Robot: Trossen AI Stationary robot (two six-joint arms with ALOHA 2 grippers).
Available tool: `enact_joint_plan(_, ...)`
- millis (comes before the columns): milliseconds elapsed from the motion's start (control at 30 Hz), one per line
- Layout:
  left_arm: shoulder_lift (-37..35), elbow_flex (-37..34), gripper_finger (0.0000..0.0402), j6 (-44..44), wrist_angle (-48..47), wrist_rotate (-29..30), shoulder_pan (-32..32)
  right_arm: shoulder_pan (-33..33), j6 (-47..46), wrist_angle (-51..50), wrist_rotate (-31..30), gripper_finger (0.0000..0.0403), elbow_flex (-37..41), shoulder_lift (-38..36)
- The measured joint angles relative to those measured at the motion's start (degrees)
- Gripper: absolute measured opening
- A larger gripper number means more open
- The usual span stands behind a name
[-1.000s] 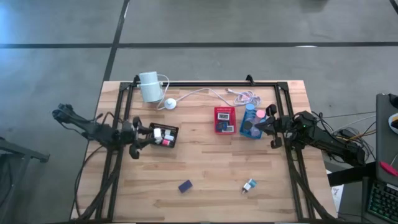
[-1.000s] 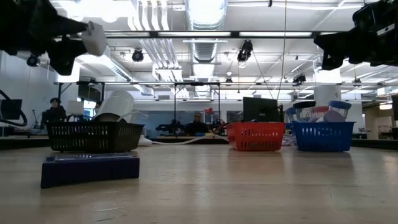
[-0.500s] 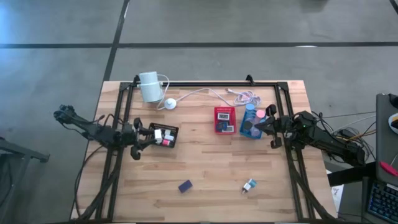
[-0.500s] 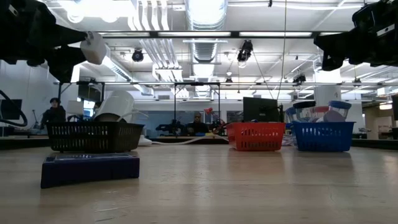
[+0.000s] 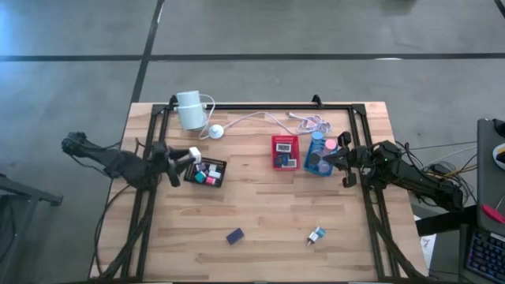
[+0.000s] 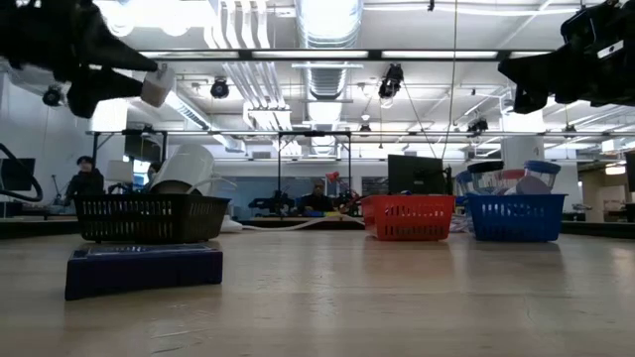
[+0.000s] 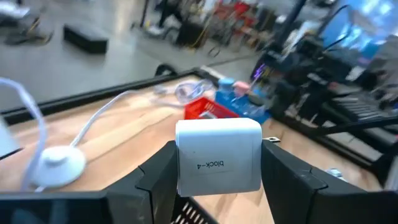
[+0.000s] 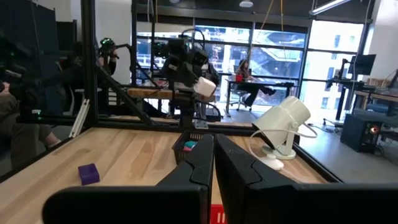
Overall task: Pick & Place Office items
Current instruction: Put the white charger adaptor into the black bin
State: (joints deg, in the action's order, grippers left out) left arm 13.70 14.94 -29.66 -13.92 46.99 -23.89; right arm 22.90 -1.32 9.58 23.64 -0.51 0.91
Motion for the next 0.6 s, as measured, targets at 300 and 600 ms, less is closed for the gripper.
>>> enact_joint_plan(300,23.0,16.4,0.0191,-16.8,-27.5,-8.1,7.0,0.0,0.4,0.1,-0.1,0.0011,0.0,0.0)
enact_joint_plan(600,42.8,18.5,0.0191,-17.6,-28.1,-19.8,14.6,0.0,0.3,0.0,-0.1,0.0011,0.0,0.1)
